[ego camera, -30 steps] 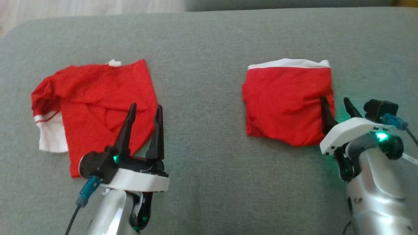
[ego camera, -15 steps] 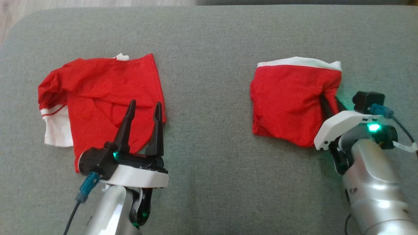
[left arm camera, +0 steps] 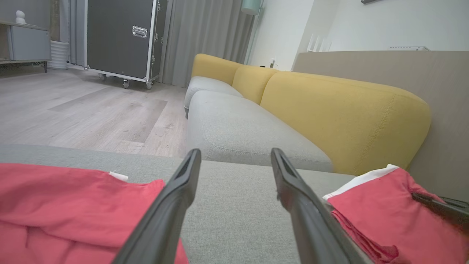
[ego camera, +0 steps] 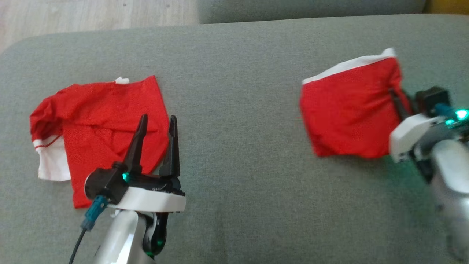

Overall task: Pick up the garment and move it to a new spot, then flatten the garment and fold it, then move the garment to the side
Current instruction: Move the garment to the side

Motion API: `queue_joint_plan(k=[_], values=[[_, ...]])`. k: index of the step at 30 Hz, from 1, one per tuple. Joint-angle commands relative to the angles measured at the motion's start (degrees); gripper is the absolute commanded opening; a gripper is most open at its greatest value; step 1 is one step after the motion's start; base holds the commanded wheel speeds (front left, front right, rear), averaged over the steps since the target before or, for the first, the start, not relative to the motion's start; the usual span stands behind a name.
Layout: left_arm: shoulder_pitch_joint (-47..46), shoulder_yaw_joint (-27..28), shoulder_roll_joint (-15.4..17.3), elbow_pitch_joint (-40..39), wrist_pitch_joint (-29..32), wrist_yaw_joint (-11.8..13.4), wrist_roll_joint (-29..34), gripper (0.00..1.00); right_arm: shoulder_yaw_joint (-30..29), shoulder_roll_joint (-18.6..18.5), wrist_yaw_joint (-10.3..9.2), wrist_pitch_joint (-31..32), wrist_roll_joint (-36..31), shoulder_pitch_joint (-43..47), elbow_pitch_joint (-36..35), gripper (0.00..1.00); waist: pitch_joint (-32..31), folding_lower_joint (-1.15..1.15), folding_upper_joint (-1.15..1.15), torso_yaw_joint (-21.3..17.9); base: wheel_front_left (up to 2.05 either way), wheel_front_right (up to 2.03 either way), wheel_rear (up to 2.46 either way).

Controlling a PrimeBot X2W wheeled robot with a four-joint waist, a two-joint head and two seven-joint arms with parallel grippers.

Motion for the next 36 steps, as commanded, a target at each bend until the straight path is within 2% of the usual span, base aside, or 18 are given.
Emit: queue_joint_plan(k=[1,8,10,12,17,26,27,28,36], values=[[-1.01,2.29,0.43,-2.13,-0.29,0.13,0.29,1.00,1.76,-2.16,-0.04,0.36,0.78,-2.04,-1.84,0.00,0.21,0.01,0.00,-0.26,0.00,0.00,0.00],[-1.88,2.03,0.43,-2.53,-0.29,-0.36,0.95,1.00,9.42,-15.14,-0.04,2.45,2.53,-4.23,-0.20,0.00,2.62,0.01,0.00,-0.22,0.00,0.00,0.00],[-2.61,2.03,0.43,-2.79,-0.29,-0.51,1.23,1.00,9.90,-19.20,-0.04,2.50,2.99,-5.88,1.90,0.00,4.00,0.01,0.00,0.22,0.00,0.00,0.00],[-2.99,2.07,0.43,-2.86,-0.29,-0.60,1.46,1.00,9.28,-20.93,-0.04,2.64,2.88,-6.98,3.36,0.00,4.79,0.01,0.00,0.46,0.00,0.00,0.00],[-3.66,2.01,0.43,-3.03,-0.29,-0.79,1.75,1.00,6.20,-22.96,-0.04,2.16,1.44,-8.80,6.77,0.00,6.40,0.01,0.00,0.94,0.00,0.00,0.00],[-4.74,2.28,0.43,-2.88,-0.29,-1.18,1.53,1.00,2.87,-21.48,-0.04,0.65,-1.13,-10.44,10.08,0.00,7.05,0.01,0.00,1.04,0.00,0.00,0.00],[-4.75,2.36,0.43,-2.80,-0.29,-1.20,1.59,1.00,2.33,-21.21,-0.04,0.48,-1.37,-10.57,10.48,0.17,6.90,0.01,0.00,0.97,0.00,0.00,0.00],[-4.71,2.45,0.43,-2.74,-0.29,-1.22,1.62,1.00,1.67,-20.86,-0.04,0.29,-1.45,-10.66,10.90,1.00,6.71,0.01,0.00,0.87,0.00,0.00,0.00],[-3.53,4.17,0.43,-2.39,-0.29,-1.33,1.78,1.00,-1.61,-15.13,-0.04,-2.03,-1.68,-11.34,11.60,1.00,2.66,0.01,0.00,-0.92,0.00,0.00,0.00]])
